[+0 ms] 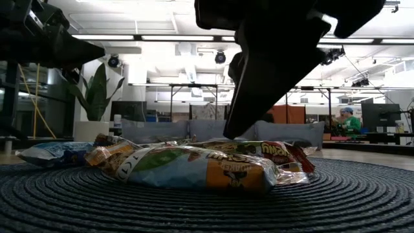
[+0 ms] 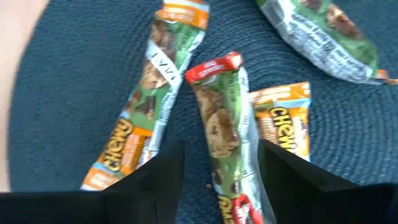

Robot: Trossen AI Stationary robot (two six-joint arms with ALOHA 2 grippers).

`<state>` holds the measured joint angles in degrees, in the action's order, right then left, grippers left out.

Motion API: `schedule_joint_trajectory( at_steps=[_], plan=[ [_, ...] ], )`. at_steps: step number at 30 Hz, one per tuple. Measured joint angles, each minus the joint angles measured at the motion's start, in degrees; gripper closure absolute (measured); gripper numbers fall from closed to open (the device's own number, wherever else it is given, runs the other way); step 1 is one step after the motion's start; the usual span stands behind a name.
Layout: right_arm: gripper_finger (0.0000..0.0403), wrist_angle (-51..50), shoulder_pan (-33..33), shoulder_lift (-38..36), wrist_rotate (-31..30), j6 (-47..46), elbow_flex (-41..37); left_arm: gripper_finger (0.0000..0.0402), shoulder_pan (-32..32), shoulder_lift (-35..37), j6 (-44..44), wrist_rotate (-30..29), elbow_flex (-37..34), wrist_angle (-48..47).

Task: Pick and place Granola Bars by type
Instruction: Put the red granola bar into the left black bin

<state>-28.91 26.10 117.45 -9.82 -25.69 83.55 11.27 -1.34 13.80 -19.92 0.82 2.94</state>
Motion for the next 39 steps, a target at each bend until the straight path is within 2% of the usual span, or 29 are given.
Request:
schedule_joint_trajectory(
  at_steps=[25,29,39],
  plan=[
    [0.022,-1.54,-0.34,2.54,1.06,-1.31,-0.02,0.04,0.0,0.02,0.0,0.04,-0.02,0.0],
    [0.0241,-2.46,-0.34,2.54,0.99,-1.29,-0.02,0.04,0.0,0.02,0.0,0.04,0.0,0.0],
    [0.0325,-3.01,-0.36,2.54,1.76,-1.31,-0.02,0.04,0.0,0.02,0.0,0.09,0.0,0.0]
  ],
)
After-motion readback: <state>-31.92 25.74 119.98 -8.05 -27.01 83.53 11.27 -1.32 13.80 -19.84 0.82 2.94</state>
